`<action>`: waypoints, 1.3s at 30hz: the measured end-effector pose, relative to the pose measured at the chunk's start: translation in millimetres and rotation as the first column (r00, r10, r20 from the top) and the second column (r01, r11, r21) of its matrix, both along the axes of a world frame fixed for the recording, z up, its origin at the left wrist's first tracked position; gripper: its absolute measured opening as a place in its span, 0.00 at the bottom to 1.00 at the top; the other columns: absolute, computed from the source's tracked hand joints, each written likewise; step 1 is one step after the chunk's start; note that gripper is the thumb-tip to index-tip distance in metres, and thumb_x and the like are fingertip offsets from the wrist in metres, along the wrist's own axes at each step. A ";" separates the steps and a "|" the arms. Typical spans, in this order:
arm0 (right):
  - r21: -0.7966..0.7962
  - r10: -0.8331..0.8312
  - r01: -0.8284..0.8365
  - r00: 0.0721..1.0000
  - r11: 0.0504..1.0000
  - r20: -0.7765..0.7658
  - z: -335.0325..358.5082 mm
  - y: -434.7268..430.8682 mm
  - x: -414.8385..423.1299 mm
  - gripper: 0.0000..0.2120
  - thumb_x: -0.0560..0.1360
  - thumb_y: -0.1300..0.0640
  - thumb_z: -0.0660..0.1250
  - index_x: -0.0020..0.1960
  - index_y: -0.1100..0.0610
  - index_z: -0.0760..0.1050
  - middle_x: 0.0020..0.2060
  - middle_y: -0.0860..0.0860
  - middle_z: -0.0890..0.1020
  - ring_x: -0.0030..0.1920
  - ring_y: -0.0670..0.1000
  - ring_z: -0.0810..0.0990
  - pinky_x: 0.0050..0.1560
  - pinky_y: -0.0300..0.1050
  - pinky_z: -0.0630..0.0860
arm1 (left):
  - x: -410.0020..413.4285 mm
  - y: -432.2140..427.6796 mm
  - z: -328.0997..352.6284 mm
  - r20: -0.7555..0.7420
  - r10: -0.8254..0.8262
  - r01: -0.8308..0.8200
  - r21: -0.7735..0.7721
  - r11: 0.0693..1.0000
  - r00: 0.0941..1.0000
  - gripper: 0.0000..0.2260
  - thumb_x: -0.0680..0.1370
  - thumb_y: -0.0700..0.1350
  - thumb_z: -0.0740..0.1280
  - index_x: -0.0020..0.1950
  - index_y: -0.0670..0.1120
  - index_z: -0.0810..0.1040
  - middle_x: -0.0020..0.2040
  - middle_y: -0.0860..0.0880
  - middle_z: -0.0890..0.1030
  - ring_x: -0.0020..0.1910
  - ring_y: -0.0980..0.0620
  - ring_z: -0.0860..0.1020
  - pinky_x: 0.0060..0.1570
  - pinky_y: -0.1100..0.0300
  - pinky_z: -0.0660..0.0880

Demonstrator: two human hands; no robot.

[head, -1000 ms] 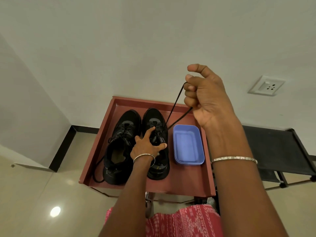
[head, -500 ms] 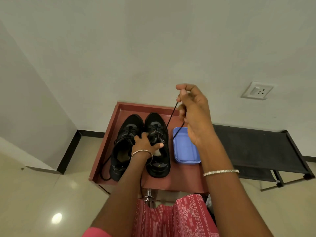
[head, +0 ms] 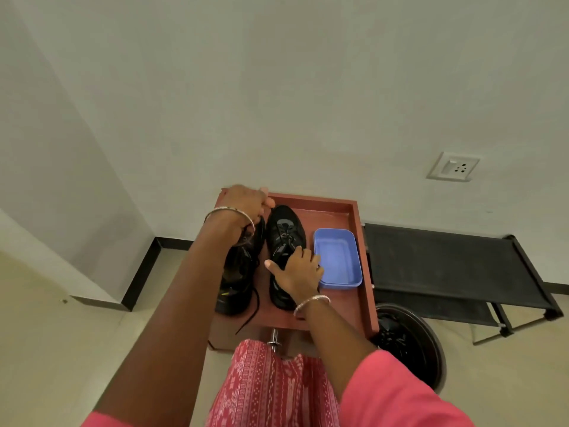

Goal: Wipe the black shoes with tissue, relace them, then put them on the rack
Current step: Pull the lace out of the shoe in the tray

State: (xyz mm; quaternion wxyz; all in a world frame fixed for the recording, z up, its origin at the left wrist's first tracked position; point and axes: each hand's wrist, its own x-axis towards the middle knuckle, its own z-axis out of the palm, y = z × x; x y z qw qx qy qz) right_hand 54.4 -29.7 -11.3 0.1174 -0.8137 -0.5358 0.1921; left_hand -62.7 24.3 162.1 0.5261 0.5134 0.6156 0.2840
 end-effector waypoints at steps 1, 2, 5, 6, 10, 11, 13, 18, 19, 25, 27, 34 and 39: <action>-0.007 -0.020 0.020 1.000 1.000 0.008 -5.2 7.6 -2.5 0.47 0.73 0.28 0.62 0.76 0.63 0.59 0.72 0.59 0.67 0.72 0.62 0.63 0.69 0.61 0.64 | 1.0 0.9 6.2 0.011 -0.002 0.001 0.041 0.999 1.000 0.16 0.82 0.48 0.62 0.38 0.44 0.80 0.23 0.54 0.72 0.22 0.55 0.68 0.28 0.61 0.66; -0.001 -0.048 0.048 0.998 0.999 0.026 -10.0 13.2 -5.0 0.46 0.73 0.29 0.63 0.75 0.63 0.61 0.72 0.59 0.67 0.71 0.61 0.64 0.68 0.60 0.64 | 2.5 1.0 12.6 0.031 -0.009 0.006 0.083 0.997 0.999 0.16 0.82 0.47 0.63 0.38 0.44 0.81 0.24 0.53 0.72 0.23 0.55 0.67 0.28 0.62 0.66; 0.098 -0.142 0.132 0.984 0.986 0.104 -25.4 20.2 -10.7 0.39 0.73 0.32 0.66 0.72 0.60 0.66 0.68 0.57 0.72 0.68 0.60 0.67 0.65 0.56 0.66 | 7.5 6.5 28.8 0.092 -0.072 0.052 0.205 0.977 0.993 0.16 0.84 0.47 0.61 0.40 0.43 0.80 0.27 0.52 0.70 0.23 0.57 0.66 0.25 0.64 0.65; 0.121 -0.157 0.142 0.981 0.982 0.117 -29.6 21.1 -12.0 0.38 0.73 0.34 0.66 0.71 0.60 0.67 0.67 0.56 0.73 0.68 0.59 0.68 0.65 0.56 0.67 | 9.7 9.6 34.7 0.112 -0.090 0.060 0.247 0.967 0.990 0.16 0.84 0.47 0.61 0.39 0.44 0.80 0.27 0.52 0.70 0.23 0.57 0.66 0.25 0.65 0.65; 0.170 -0.209 0.191 0.974 0.967 0.089 -44.2 23.9 -11.9 0.36 0.71 0.37 0.71 0.69 0.59 0.70 0.63 0.56 0.75 0.63 0.60 0.72 0.61 0.56 0.71 | 20.5 23.1 58.7 0.196 -0.111 0.034 0.360 0.932 0.974 0.17 0.83 0.45 0.61 0.36 0.44 0.77 0.26 0.53 0.68 0.23 0.57 0.64 0.24 0.65 0.64; 0.195 -0.219 0.199 0.972 0.960 0.090 -46.6 24.3 -12.0 0.35 0.71 0.37 0.72 0.68 0.59 0.71 0.62 0.56 0.76 0.62 0.60 0.72 0.59 0.56 0.72 | 22.9 25.6 64.2 0.208 -0.111 0.025 0.377 0.926 0.972 0.17 0.83 0.45 0.61 0.35 0.44 0.77 0.26 0.52 0.67 0.22 0.57 0.64 0.24 0.65 0.63; 0.215 -0.225 0.201 0.970 0.956 0.094 -50.2 24.7 -12.8 0.34 0.71 0.38 0.72 0.67 0.59 0.72 0.60 0.55 0.77 0.60 0.59 0.73 0.58 0.55 0.73 | 26.6 28.3 73.1 0.239 -0.101 0.000 0.390 0.921 0.966 0.17 0.83 0.43 0.61 0.34 0.43 0.75 0.27 0.51 0.66 0.22 0.56 0.62 0.23 0.64 0.62; 0.208 -0.229 0.209 0.970 0.956 0.077 -52.8 26.1 -12.3 0.31 0.72 0.40 0.72 0.66 0.58 0.72 0.60 0.54 0.77 0.60 0.58 0.72 0.58 0.54 0.73 | 26.9 29.5 86.4 0.233 -0.108 -0.005 0.436 0.900 0.966 0.19 0.83 0.44 0.61 0.32 0.44 0.73 0.28 0.49 0.64 0.22 0.56 0.60 0.24 0.63 0.58; 0.207 -0.232 0.213 0.970 0.955 0.074 -53.0 26.2 -12.5 0.31 0.72 0.40 0.72 0.66 0.58 0.73 0.60 0.54 0.77 0.60 0.58 0.73 0.57 0.54 0.73 | 25.2 28.6 87.1 0.244 -0.106 -0.010 0.431 0.902 0.964 0.18 0.83 0.44 0.61 0.33 0.45 0.73 0.29 0.49 0.64 0.23 0.56 0.60 0.24 0.64 0.59; 0.168 -0.229 0.215 0.971 0.962 0.070 -44.8 24.6 -14.1 0.32 0.73 0.39 0.71 0.69 0.58 0.71 0.62 0.54 0.76 0.62 0.58 0.72 0.57 0.53 0.73 | 15.6 18.8 93.2 0.156 -0.168 0.097 0.383 0.919 0.973 0.17 0.82 0.48 0.64 0.35 0.45 0.75 0.25 0.54 0.67 0.22 0.58 0.63 0.24 0.66 0.63; 0.139 -0.230 0.221 0.972 0.965 0.051 -39.0 19.7 -14.1 0.33 0.74 0.39 0.70 0.70 0.58 0.70 0.64 0.54 0.75 0.64 0.58 0.71 0.58 0.53 0.72 | 10.0 17.2 101.8 0.117 -0.130 0.080 0.359 0.930 0.984 0.17 0.81 0.51 0.66 0.35 0.45 0.77 0.26 0.53 0.69 0.23 0.58 0.65 0.25 0.66 0.65; -0.020 -0.151 0.151 0.988 0.988 0.012 -19.8 -6.1 -9.3 0.38 0.74 0.35 0.68 0.74 0.56 0.64 0.69 0.52 0.70 0.70 0.57 0.66 0.65 0.52 0.69 | -11.0 0.0 127.2 0.198 -0.078 0.022 0.273 0.962 0.977 0.14 0.78 0.57 0.69 0.40 0.48 0.81 0.45 0.52 0.85 0.45 0.54 0.82 0.42 0.62 0.80; -0.103 -0.065 0.051 0.988 0.993 -0.142 12.4 -13.4 17.7 0.26 0.79 0.40 0.63 0.69 0.57 0.72 0.66 0.55 0.75 0.67 0.60 0.70 0.63 0.55 0.72 | -24.5 -28.6 149.2 0.315 -0.146 0.067 0.248 0.966 0.938 0.14 0.80 0.55 0.66 0.39 0.48 0.79 0.51 0.49 0.87 0.53 0.53 0.84 0.56 0.54 0.79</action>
